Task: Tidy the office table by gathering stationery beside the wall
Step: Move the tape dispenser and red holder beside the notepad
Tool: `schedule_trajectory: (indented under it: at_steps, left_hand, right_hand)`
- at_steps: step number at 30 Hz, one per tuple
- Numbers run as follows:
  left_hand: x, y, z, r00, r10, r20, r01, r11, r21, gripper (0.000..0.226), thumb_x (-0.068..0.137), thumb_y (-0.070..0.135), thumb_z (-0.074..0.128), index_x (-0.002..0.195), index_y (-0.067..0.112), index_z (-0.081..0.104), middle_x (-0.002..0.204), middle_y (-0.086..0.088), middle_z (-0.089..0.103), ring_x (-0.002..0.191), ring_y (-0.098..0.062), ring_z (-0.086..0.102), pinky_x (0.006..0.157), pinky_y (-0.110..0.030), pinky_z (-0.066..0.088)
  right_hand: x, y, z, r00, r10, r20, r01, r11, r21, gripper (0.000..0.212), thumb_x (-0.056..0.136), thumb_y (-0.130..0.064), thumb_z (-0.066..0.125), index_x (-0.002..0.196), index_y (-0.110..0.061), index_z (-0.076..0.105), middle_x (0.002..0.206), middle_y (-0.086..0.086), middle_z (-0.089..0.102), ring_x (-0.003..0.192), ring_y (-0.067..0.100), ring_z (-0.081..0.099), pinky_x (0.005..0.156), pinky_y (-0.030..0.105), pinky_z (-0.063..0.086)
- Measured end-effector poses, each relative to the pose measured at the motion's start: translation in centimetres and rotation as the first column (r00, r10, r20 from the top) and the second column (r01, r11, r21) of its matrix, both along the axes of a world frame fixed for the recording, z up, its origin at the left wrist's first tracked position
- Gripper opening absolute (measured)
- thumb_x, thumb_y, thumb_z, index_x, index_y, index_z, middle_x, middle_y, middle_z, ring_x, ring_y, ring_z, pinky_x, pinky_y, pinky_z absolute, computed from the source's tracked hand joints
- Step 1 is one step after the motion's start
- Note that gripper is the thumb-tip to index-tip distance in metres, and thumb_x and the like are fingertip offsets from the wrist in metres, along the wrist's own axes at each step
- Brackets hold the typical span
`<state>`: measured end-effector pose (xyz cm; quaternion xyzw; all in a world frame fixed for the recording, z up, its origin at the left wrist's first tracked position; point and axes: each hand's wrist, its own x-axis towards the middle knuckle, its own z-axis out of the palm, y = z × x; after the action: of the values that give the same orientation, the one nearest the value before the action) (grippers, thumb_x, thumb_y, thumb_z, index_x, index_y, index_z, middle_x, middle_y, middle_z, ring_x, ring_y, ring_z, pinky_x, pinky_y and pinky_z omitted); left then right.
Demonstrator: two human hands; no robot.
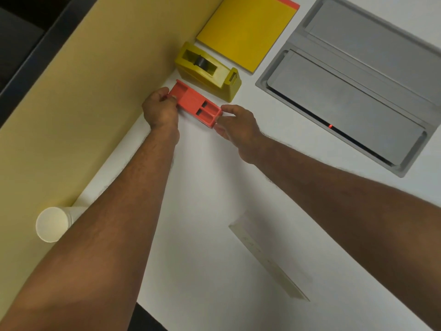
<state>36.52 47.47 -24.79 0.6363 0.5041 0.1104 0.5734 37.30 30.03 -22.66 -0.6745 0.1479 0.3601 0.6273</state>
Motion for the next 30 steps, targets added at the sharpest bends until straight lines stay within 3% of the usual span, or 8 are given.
schedule_trajectory:
  at_steps: [4,11,15,17,20,22,26,30]
  left_hand:
    - [-0.8,-0.6,0.5,1.0,-0.003,-0.002,0.003,0.999,0.047,0.038,0.096,0.007,0.064,0.134,0.012,0.062,0.138,-0.004,0.061,0.125,-0.021,0.061,0.108,-0.039,0.051]
    - [-4.0,-3.6,1.9,1.0,-0.009,-0.028,0.013,0.989,0.148,0.039,0.098,0.018,0.064,0.136,0.015,0.06,0.139,-0.001,0.06,0.128,-0.018,0.057,0.11,-0.037,0.049]
    - [-6.5,-7.4,3.4,0.994,-0.087,-0.062,0.098,0.972,0.212,0.037,0.099,0.021,0.062,0.135,0.014,0.061,0.139,-0.003,0.061,0.127,-0.019,0.058,0.101,-0.022,0.045]
    - [-8.1,-9.8,4.3,0.986,-0.147,-0.075,0.161,0.962,0.222,0.036,0.099,0.02,0.061,0.135,0.012,0.061,0.14,-0.005,0.06,0.128,-0.021,0.058,0.105,-0.025,0.047]
    - [-10.9,-13.9,6.1,0.959,-0.261,-0.109,0.28,0.931,0.234,0.037,0.1,0.021,0.058,0.136,0.01,0.061,0.141,-0.008,0.059,0.13,-0.023,0.057,0.11,-0.036,0.048]
    - [-13.2,-17.1,7.3,0.925,-0.354,-0.134,0.378,0.888,0.261,0.038,0.101,0.024,0.057,0.136,0.011,0.061,0.142,-0.008,0.058,0.131,-0.022,0.055,0.11,-0.036,0.047]
    - [-18.7,-23.7,9.3,0.794,-0.561,-0.235,0.607,0.712,0.354,0.04,0.1,0.029,0.056,0.137,0.013,0.059,0.142,-0.007,0.058,0.132,-0.024,0.052,0.111,-0.036,0.043]
    - [-24.9,-29.9,10.5,0.616,-0.703,-0.355,0.779,0.478,0.407,0.041,0.099,0.029,0.056,0.137,0.014,0.059,0.141,-0.005,0.059,0.129,-0.028,0.052,0.108,-0.036,0.036]
  right_hand:
    - [-0.2,-0.7,0.2,1.0,0.031,0.002,-0.031,1.0,-0.006,0.052,0.098,-0.008,0.061,0.147,-0.015,0.047,0.133,0.009,0.059,0.115,0.023,0.065,0.096,0.03,0.057]
    - [-3.3,-6.2,0.8,0.988,0.051,0.148,-0.039,0.996,-0.08,0.04,0.098,-0.016,0.062,0.137,-0.013,0.056,0.117,0.012,0.069,0.102,0.026,0.069,0.101,0.044,0.056]
    - [-6.5,-11.1,1.1,0.939,0.099,0.33,-0.022,0.973,-0.23,0.033,0.098,-0.023,0.063,0.131,-0.016,0.062,0.114,0.0,0.069,0.099,0.015,0.067,0.09,0.029,0.054]
    - [-8.4,-13.8,1.5,0.917,0.121,0.38,-0.003,0.954,-0.298,0.032,0.098,-0.025,0.063,0.129,-0.018,0.064,0.11,-0.008,0.068,0.096,0.006,0.066,0.088,0.024,0.052]
    - [-11.9,-18.2,2.4,0.899,0.162,0.407,0.005,0.926,-0.378,0.033,0.098,-0.026,0.064,0.13,-0.016,0.064,0.122,-0.005,0.067,0.107,0.013,0.065,0.099,0.029,0.052]
    - [-14.7,-21.3,3.3,0.885,0.207,0.418,0.005,0.892,-0.452,0.036,0.098,-0.028,0.064,0.132,-0.016,0.063,0.13,0.0,0.065,0.114,0.018,0.063,0.103,0.031,0.049]
    - [-21.0,-27.5,5.5,0.871,0.285,0.4,0.008,0.807,-0.591,0.038,0.099,-0.03,0.062,0.134,-0.016,0.062,0.133,0.003,0.064,0.116,0.021,0.061,0.102,0.02,0.038]
    - [-27.7,-33.3,7.8,0.867,0.298,0.399,0.037,0.76,-0.649,0.039,0.099,-0.026,0.063,0.134,-0.009,0.062,0.133,0.009,0.064,0.115,0.028,0.063,0.109,0.031,0.041]
